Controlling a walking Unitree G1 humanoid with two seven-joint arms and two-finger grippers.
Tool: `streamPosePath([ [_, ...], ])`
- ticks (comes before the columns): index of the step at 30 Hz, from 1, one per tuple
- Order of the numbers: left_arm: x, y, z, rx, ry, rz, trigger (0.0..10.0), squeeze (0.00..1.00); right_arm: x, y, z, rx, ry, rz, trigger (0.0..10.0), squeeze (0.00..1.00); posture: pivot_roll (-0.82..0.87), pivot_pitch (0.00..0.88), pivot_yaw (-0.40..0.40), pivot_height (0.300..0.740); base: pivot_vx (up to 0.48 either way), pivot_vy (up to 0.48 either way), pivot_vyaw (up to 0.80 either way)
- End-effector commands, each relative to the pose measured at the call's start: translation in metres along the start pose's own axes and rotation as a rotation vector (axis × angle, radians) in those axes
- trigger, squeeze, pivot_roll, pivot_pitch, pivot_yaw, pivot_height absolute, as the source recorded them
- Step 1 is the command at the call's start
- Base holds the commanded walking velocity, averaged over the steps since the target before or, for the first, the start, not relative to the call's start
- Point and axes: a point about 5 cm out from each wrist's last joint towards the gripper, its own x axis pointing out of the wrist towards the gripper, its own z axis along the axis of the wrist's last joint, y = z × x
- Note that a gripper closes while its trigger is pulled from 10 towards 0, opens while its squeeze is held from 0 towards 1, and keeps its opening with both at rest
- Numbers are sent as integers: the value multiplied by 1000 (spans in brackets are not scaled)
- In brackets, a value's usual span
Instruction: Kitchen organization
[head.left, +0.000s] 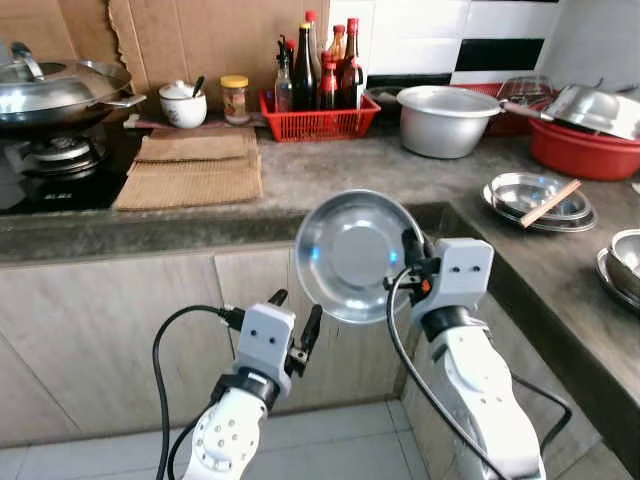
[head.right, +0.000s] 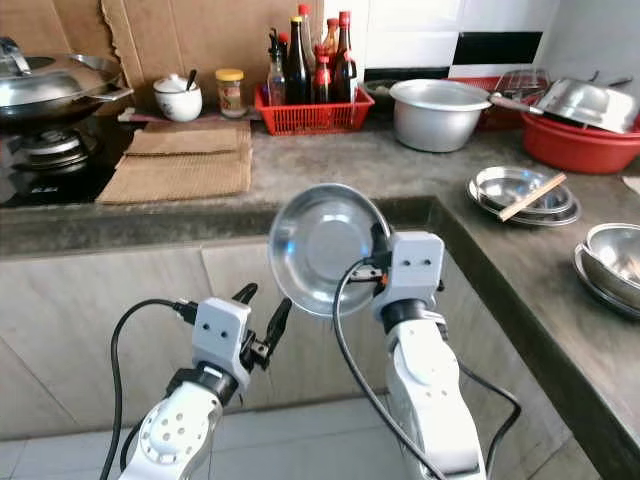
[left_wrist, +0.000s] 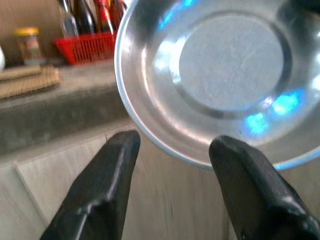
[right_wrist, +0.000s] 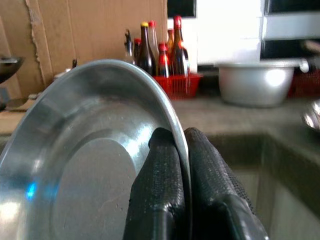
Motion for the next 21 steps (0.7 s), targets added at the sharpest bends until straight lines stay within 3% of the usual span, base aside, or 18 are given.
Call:
streamPosePath([
  [1,1,-3,5,0,-22,-16,10000,0,-1,-5,7,-15,-44,-16,10000,0,51,0,-17,740,-341,0,0],
  [21,2,-6,5,-5,-26,-21,10000,0,-6,-11,7,-28,-42,-24,10000,0,29,0,-25,740,-340,0,0],
])
